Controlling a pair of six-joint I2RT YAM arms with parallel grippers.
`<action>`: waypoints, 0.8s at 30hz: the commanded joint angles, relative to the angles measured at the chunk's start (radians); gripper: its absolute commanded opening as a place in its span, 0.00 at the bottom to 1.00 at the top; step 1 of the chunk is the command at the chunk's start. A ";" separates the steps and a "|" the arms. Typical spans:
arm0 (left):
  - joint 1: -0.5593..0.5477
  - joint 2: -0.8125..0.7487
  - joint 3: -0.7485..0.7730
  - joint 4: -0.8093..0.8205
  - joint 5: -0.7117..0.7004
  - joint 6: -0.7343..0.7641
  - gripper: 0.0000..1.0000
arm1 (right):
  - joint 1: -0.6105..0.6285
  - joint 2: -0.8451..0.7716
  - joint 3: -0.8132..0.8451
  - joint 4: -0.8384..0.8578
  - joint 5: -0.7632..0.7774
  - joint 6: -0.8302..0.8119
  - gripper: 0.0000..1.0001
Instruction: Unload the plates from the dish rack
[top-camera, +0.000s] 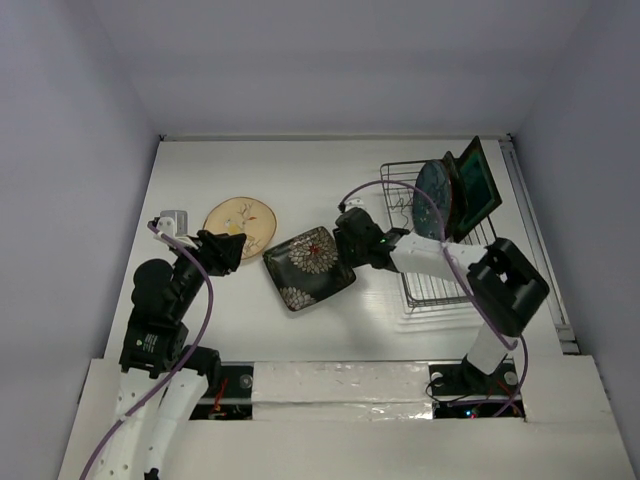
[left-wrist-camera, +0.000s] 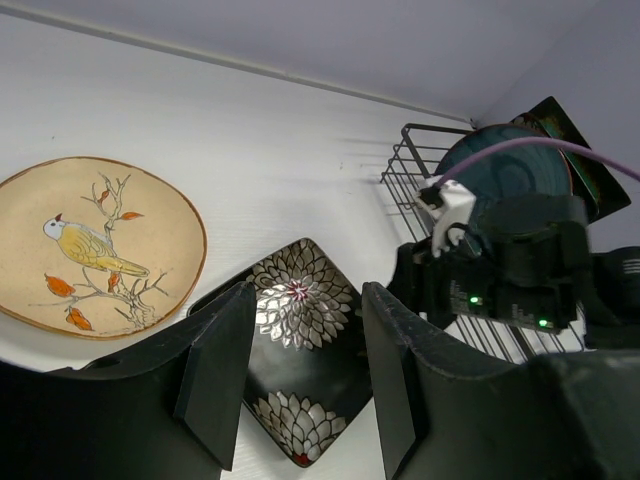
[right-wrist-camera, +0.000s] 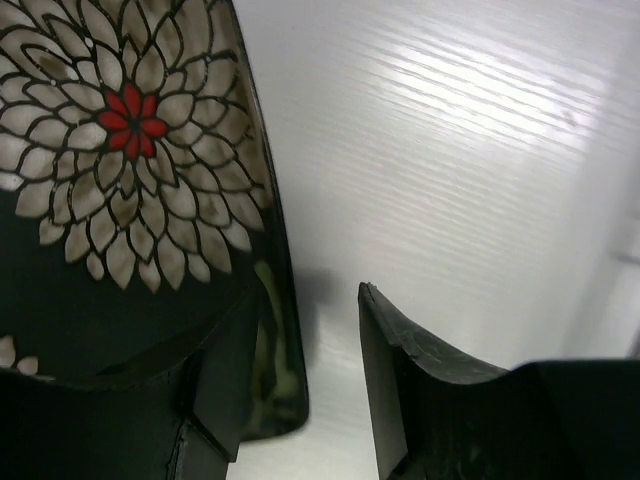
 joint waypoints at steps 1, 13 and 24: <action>0.007 0.000 0.012 0.052 0.010 -0.002 0.43 | -0.004 -0.136 -0.024 -0.045 0.053 0.009 0.50; 0.007 -0.012 0.012 0.049 0.009 -0.004 0.43 | -0.148 -0.496 0.036 -0.211 0.327 0.019 0.00; 0.007 -0.016 0.011 0.051 0.009 -0.004 0.43 | -0.415 -0.541 0.075 -0.247 0.376 -0.047 0.48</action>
